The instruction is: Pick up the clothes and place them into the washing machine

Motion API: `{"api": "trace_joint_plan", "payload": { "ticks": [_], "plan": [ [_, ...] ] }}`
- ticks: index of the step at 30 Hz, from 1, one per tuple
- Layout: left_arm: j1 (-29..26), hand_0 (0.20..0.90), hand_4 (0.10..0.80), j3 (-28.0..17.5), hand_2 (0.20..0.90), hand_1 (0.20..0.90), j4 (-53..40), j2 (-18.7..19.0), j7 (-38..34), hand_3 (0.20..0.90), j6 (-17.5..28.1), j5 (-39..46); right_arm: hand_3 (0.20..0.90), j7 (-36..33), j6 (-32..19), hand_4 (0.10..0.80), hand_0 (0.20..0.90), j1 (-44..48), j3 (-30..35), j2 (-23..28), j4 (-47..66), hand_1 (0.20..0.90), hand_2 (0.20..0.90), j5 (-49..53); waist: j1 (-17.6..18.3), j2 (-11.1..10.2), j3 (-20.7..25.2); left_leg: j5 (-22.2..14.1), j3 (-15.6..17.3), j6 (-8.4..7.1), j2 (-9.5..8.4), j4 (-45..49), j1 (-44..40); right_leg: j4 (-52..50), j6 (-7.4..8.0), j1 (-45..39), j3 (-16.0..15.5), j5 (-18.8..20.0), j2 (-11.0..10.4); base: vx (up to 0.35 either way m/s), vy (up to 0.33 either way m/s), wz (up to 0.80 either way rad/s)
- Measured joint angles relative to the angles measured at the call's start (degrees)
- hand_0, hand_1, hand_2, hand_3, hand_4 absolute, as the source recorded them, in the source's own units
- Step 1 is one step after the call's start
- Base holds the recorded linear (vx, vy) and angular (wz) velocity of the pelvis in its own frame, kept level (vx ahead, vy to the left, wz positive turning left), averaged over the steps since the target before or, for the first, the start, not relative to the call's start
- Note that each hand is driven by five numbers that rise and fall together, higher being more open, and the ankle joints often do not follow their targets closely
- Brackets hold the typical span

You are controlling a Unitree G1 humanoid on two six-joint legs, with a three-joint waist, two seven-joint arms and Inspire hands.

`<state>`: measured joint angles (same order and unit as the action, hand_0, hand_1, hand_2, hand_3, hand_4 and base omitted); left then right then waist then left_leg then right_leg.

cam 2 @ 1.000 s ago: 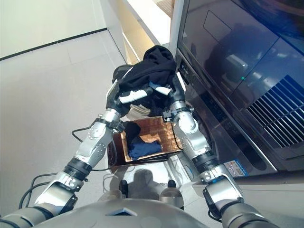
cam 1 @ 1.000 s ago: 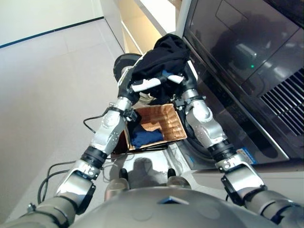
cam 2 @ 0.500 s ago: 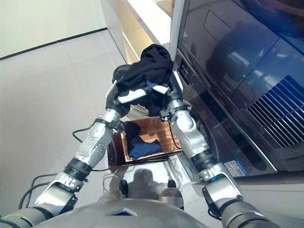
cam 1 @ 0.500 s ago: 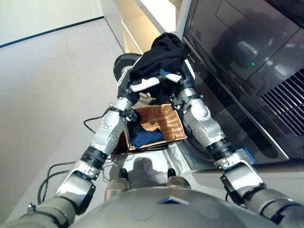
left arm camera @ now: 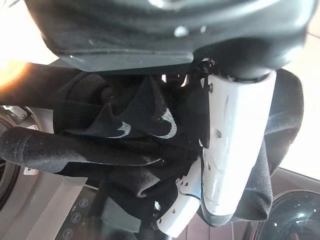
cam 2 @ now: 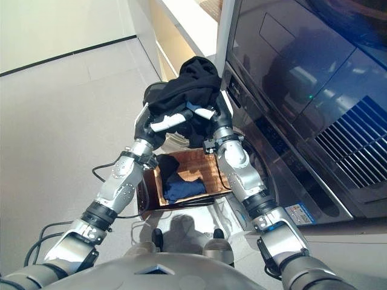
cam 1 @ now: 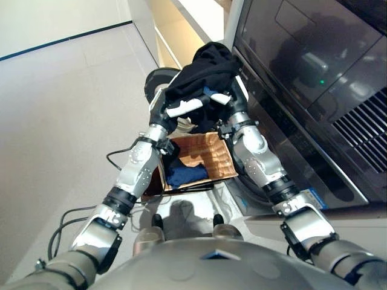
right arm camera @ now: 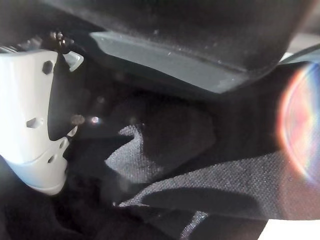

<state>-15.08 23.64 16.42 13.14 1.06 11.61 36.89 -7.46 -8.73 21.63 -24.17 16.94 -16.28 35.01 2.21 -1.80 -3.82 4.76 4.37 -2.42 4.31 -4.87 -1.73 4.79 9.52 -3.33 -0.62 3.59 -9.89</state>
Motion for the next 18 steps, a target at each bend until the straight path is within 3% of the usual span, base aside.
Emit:
{"api": "trace_joint_plan", "payload": {
  "ticks": [18],
  "plan": [
    [0.16,0.9,0.8,0.07,0.9,0.9,0.0,0.01,0.14,0.9,0.0,0.0,0.2,0.01,0.0,0.3,0.2,0.01,-0.03,-0.07,0.0,0.2,0.2,0.21,-0.01,-0.01,-0.01,0.0,0.0,0.0,-0.01,0.0,0.0,0.0,0.0,-0.01,0.0,0.0,0.0,0.0,0.0,0.0]
  ]
}}
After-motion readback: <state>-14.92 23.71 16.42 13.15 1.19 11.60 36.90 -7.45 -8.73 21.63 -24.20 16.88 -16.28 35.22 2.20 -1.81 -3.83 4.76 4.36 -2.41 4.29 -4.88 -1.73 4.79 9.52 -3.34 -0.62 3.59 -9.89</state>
